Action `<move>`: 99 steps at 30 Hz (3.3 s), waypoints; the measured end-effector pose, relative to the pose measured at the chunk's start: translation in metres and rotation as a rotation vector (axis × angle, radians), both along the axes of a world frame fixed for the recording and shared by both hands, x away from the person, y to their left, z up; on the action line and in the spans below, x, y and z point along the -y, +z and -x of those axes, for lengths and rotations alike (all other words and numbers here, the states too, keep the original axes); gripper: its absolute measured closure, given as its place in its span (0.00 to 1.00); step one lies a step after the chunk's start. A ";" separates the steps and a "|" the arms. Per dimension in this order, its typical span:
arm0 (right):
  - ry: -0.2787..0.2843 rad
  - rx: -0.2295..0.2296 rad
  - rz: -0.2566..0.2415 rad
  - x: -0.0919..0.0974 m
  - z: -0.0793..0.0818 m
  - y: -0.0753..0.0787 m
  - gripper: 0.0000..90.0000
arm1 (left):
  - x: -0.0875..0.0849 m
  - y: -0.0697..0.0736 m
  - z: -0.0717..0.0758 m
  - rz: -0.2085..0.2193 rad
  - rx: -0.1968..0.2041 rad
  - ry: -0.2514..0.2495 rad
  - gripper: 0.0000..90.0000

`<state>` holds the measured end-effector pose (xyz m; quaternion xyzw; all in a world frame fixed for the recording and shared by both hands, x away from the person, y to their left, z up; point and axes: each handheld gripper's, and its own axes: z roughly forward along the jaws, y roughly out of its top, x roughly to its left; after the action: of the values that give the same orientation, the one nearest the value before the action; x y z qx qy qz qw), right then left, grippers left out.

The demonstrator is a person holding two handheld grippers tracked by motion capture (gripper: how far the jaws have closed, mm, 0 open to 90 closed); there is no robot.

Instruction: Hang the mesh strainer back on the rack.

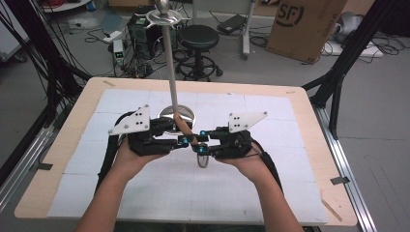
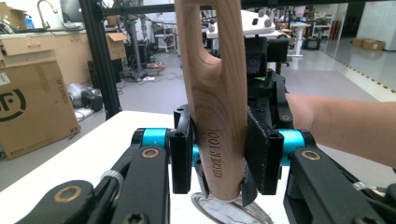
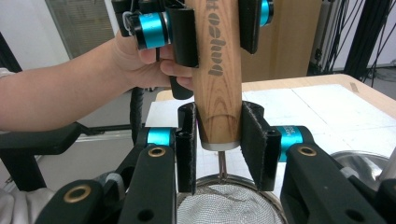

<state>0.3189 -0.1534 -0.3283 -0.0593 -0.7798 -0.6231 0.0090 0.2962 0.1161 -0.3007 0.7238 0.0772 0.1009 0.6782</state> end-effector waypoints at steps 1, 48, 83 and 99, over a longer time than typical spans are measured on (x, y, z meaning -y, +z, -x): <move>-0.001 0.000 0.001 0.000 0.000 0.000 0.75 | 0.000 0.000 0.000 -0.001 0.001 -0.001 0.73; -0.156 -0.042 0.097 0.009 0.001 -0.011 0.40 | -0.009 -0.004 -0.004 -0.036 -0.025 0.064 0.76; -0.512 -0.034 0.076 0.110 0.021 -0.063 0.29 | -0.069 0.004 0.001 -0.025 -0.020 0.167 0.76; -0.509 -0.045 0.092 0.109 0.021 -0.067 0.27 | -0.093 0.023 -0.007 0.005 -0.018 0.252 0.76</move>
<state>0.2979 -0.2620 -0.3956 -0.2679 -0.7669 -0.5677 -0.1335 0.3027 0.2088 -0.2772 0.7076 0.1738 0.1786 0.6612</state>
